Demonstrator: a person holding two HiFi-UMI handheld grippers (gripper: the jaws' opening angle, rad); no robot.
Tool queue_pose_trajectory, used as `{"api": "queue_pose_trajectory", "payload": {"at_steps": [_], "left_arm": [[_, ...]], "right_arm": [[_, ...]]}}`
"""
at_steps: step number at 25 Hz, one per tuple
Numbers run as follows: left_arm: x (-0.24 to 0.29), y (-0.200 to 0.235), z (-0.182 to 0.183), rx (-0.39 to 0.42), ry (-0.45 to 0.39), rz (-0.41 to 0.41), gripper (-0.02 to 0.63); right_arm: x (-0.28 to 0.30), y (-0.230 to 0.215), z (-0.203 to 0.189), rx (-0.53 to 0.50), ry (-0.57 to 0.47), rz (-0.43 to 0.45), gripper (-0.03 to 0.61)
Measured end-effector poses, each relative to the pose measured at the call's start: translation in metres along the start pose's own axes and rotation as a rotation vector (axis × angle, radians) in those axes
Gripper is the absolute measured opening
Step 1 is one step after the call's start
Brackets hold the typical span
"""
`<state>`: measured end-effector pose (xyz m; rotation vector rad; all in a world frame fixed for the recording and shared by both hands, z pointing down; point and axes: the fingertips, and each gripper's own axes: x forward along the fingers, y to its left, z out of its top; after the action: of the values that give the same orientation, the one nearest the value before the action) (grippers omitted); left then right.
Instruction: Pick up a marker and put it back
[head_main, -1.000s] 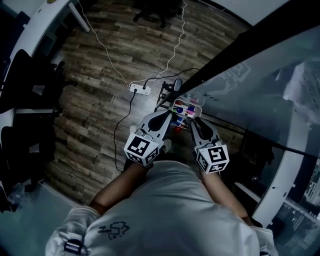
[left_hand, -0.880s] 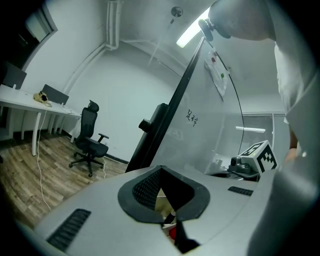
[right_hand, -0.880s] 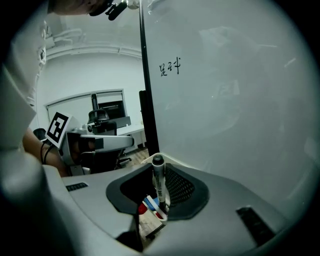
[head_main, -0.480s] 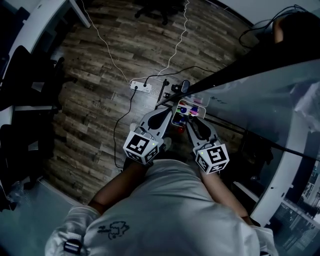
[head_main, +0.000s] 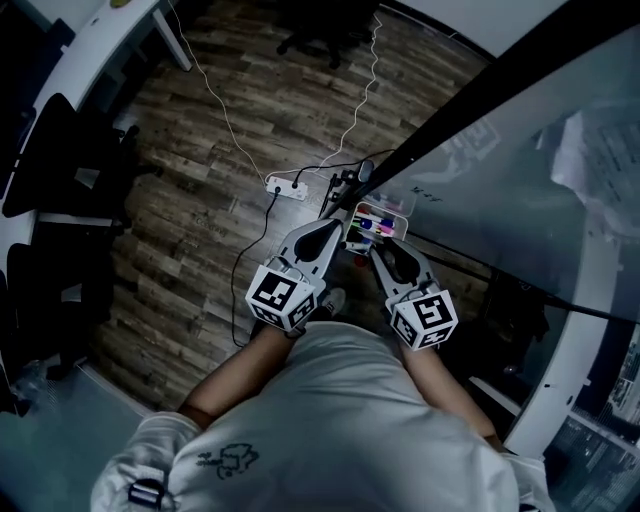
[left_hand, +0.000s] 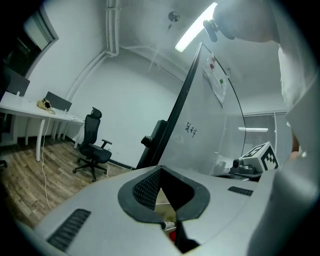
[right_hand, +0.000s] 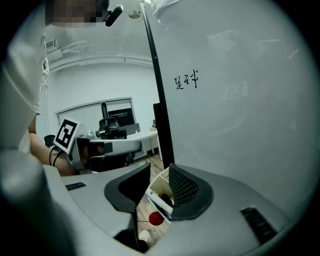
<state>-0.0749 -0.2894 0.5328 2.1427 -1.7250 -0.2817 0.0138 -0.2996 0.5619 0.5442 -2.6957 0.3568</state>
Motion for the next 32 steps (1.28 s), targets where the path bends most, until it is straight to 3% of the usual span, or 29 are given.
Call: {"api": "queue_pose_trajectory", "payload": {"at_steps": [12,19,24,32], "left_arm": [[-0.035,-0.044,-0.018,0.057,0.051,-0.027,0.005],[-0.057,-0.064,-0.01,0.109,0.072,-0.134,0.005],[-0.09,-0.061,0.006,0.132,0.083,-0.196,0.005],[-0.151,-0.053,0.034,0.207,0.069,-0.293,0.005]], "right_arm": [[-0.044,0.014,0.0,0.036,-0.122,-0.039,0.091],[-0.061,0.04,0.013,0.047,-0.197,-0.107,0.086],[-0.066,0.079,0.02,0.069,-0.238,-0.169,0.075],[-0.062,0.159,0.043,0.012,-0.324,-0.209,0.067]]}}
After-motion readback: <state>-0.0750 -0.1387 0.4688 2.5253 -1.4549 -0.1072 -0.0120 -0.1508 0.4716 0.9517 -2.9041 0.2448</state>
